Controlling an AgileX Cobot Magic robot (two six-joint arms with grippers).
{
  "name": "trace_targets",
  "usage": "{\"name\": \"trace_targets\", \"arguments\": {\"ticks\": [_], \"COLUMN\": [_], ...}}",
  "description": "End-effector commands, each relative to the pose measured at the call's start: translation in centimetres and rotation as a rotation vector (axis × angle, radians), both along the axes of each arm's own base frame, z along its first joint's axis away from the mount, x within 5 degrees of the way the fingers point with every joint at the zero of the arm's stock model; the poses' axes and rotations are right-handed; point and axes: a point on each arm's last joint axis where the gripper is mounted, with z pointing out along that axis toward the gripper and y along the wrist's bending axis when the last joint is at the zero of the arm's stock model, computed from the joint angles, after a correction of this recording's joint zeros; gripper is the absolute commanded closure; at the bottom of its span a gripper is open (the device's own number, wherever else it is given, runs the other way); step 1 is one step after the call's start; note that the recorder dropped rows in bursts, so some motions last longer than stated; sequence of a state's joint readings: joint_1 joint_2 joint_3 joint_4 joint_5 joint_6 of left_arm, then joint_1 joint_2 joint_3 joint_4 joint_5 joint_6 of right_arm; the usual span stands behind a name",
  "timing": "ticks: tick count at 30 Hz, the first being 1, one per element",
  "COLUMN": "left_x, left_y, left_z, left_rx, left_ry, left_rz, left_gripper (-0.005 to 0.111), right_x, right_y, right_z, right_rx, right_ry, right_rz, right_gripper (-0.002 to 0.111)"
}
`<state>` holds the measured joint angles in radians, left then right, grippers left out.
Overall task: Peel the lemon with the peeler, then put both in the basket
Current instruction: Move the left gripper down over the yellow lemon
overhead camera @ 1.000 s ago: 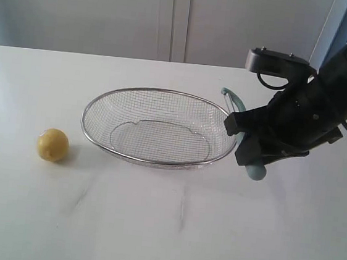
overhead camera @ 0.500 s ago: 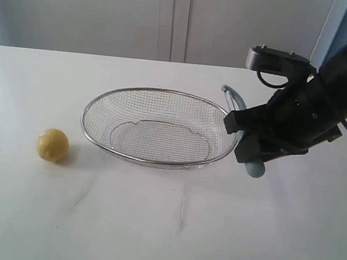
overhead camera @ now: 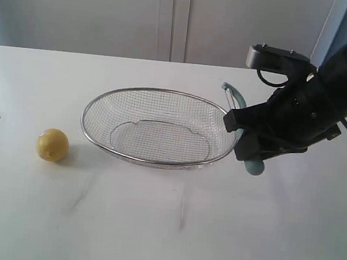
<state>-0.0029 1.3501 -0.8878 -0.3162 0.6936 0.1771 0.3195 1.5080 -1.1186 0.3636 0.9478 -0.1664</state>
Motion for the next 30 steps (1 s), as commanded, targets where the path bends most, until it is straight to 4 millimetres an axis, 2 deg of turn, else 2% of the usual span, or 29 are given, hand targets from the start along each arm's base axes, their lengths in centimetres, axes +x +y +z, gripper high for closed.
{"name": "trace_targets", "arguments": {"ticks": [1, 14, 17, 25, 27, 30], "left_x": [1.2, 5.8, 6.8, 8.6, 8.7, 8.8], "left_y": [-1.1, -4.9, -5.4, -5.8, -5.9, -5.9], "left_z": [0.0, -0.5, -0.7, -2.8, -3.2, -3.4], "left_rx": [-0.014, 0.130, 0.127, 0.127, 0.130, 0.132], "left_ry": [0.011, 0.014, 0.002, 0.031, 0.043, 0.049], "left_rz": [-0.020, 0.030, 0.051, 0.077, 0.076, 0.076], "left_gripper": [0.107, 0.107, 0.107, 0.106, 0.102, 0.086], "right_x": [0.1, 0.6, 0.6, 0.6, 0.6, 0.7], "right_y": [-0.3, -0.3, -0.3, -0.3, -0.3, -0.3], "right_z": [0.3, 0.5, 0.5, 0.5, 0.5, 0.5], "right_rx": [0.010, 0.020, 0.022, 0.020, 0.020, 0.021], "right_ry": [-0.027, -0.077, -0.085, -0.085, -0.085, -0.091], "right_rz": [-0.014, -0.033, -0.036, -0.035, -0.035, -0.037], "right_gripper": [0.108, 0.108, 0.108, 0.108, 0.108, 0.108]}}
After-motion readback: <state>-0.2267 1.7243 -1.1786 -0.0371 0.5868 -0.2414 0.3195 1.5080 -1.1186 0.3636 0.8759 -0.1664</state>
